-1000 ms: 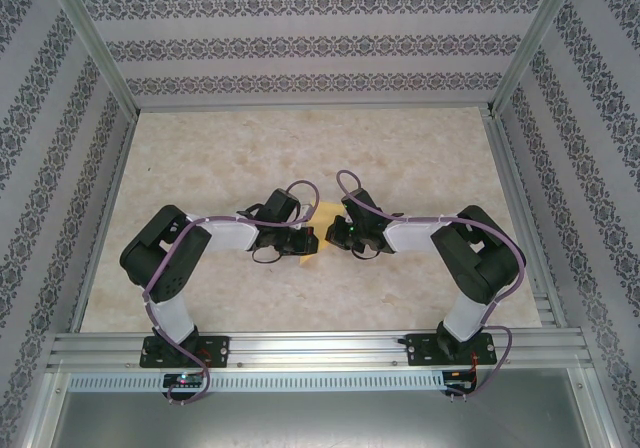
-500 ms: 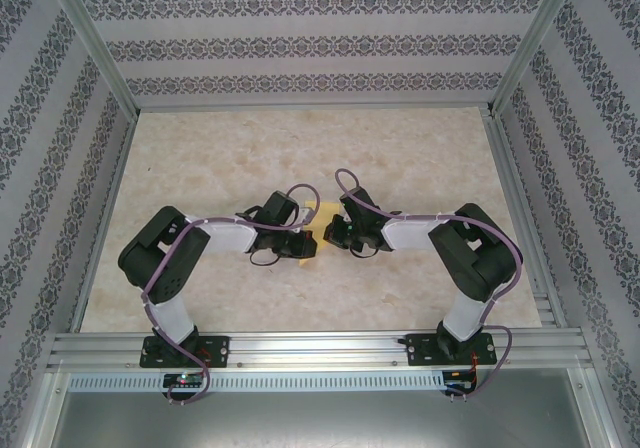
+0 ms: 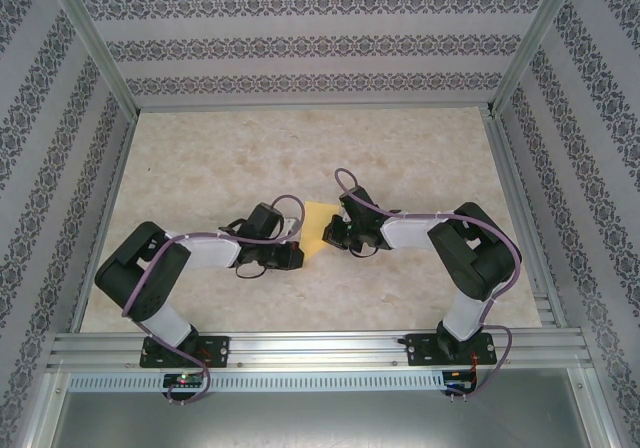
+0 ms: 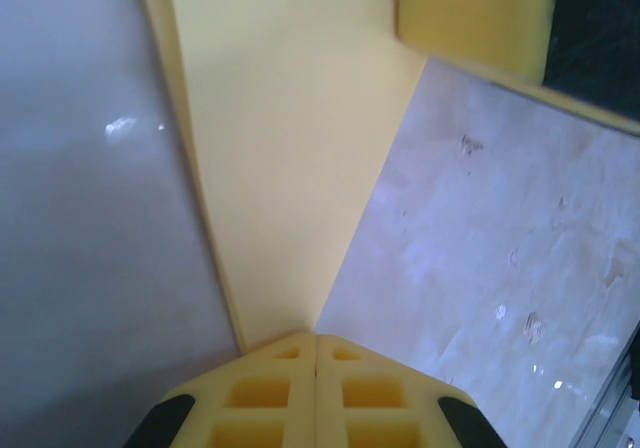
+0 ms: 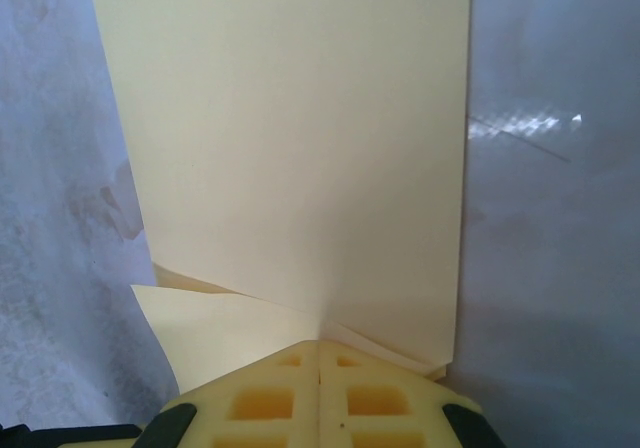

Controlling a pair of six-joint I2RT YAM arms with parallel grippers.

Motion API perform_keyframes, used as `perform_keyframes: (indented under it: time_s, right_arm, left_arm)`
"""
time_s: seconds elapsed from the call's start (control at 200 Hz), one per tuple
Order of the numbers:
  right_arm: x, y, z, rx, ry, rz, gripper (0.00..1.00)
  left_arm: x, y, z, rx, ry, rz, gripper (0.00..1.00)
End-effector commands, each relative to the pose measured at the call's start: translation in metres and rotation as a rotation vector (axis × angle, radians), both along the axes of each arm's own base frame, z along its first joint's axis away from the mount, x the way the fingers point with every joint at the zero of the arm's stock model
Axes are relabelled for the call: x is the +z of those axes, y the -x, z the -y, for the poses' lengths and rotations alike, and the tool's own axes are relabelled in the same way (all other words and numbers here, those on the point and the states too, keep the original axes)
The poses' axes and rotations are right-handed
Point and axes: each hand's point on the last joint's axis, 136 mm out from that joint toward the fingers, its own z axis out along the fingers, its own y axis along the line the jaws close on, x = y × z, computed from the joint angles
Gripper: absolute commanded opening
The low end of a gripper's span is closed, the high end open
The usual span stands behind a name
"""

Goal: Fold a paper plane with a square sheet of paper (pick it up from the middle)
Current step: Third fold the triangle at the center of the table, then fourth fold the wing at the center of the table.

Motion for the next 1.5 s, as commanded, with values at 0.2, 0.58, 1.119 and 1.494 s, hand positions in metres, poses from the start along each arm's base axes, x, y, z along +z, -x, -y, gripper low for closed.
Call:
perform_keyframes:
  time_s: [0.2, 0.58, 1.119, 1.494]
  right_arm:
    - [-0.02, 0.01, 0.018, -0.03, 0.07, -0.08, 0.0]
    - [0.067, -0.024, 0.01, -0.125, -0.029, 0.126, 0.25]
    - [0.043, -0.016, 0.031, -0.212, 0.014, 0.065, 0.39]
    - [0.03, -0.019, 0.02, -0.197, 0.008, 0.024, 0.36]
  left_arm:
    - [0.034, 0.014, -0.007, 0.033, 0.029, -0.056, 0.0]
    - [0.07, -0.049, 0.007, 0.156, 0.024, 0.134, 0.05]
    - [0.014, -0.079, 0.001, 0.267, -0.154, 0.076, 0.06]
    - [-0.002, -0.071, -0.006, 0.273, -0.207, 0.021, 0.06]
